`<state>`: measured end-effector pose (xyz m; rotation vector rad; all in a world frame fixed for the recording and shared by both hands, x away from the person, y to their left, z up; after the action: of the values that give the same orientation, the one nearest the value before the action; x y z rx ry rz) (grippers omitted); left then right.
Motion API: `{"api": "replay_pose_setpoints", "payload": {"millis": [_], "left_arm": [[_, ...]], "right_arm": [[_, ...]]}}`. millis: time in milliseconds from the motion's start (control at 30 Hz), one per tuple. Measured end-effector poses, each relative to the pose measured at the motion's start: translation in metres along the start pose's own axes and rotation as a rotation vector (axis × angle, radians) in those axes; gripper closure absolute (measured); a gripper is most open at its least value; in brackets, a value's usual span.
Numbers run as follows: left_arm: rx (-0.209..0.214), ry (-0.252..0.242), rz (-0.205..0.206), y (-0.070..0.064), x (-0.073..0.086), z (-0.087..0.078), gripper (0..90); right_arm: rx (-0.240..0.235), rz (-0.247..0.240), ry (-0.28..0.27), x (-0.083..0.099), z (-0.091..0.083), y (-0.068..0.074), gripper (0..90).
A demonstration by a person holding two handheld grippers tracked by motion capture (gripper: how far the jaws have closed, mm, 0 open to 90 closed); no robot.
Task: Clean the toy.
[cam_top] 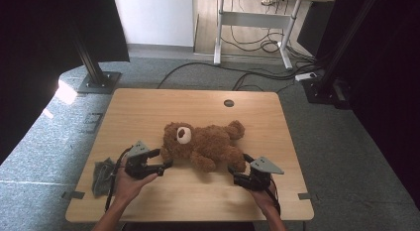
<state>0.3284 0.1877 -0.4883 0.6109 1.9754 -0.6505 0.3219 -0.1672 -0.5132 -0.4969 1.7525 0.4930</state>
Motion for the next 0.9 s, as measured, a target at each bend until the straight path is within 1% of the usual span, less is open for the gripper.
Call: {"api": "replay_pose_setpoints", "payload": {"millis": [100,200,267,400,500,567,633,800,900], "left_arm": [[0.018,0.011,-0.011,-0.004,0.012,-0.010,26.2],[0.035,0.012,-0.030,-0.006,0.022,-0.018,25.9],[0.034,0.023,-0.025,-0.007,0.028,-0.022,25.9],[0.037,0.030,-0.036,-0.009,0.040,-0.032,25.9],[0.039,0.029,-0.043,-0.011,0.048,-0.038,25.9],[0.035,0.040,-0.025,-0.014,0.051,-0.038,25.9],[0.040,0.041,-0.025,-0.014,0.052,-0.036,26.0],[0.064,0.048,-0.031,-0.016,0.055,-0.032,26.0],[0.068,0.055,-0.026,-0.016,0.056,-0.030,25.9]], "right_arm": [[-0.030,-0.004,0.012,0.004,-0.009,0.006,24.2],[-0.044,0.011,0.024,0.011,-0.015,0.008,24.3],[-0.046,0.020,0.040,0.016,-0.018,0.007,24.3],[-0.045,0.030,0.072,0.025,-0.024,0.004,24.4],[-0.039,0.038,0.076,0.029,-0.029,0.002,24.6],[-0.037,0.042,0.086,0.032,-0.029,0.001,24.6],[-0.033,0.041,0.092,0.033,-0.028,0.001,24.6],[-0.035,0.036,0.087,0.033,-0.027,0.000,24.6],[-0.030,0.037,0.083,0.033,-0.027,-0.002,24.6]]}}
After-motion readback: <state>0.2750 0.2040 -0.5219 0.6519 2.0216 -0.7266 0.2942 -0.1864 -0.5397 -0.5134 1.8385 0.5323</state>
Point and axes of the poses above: each handheld gripper's, and its own axes: z roughly forward along the jaws, x roughly out of its underside, y roughly to its left, the point moved 3 cm from there along z, roughly forward along the jaws, and after that the axes turned 7 degrees about -y, right-handed, at the moved point
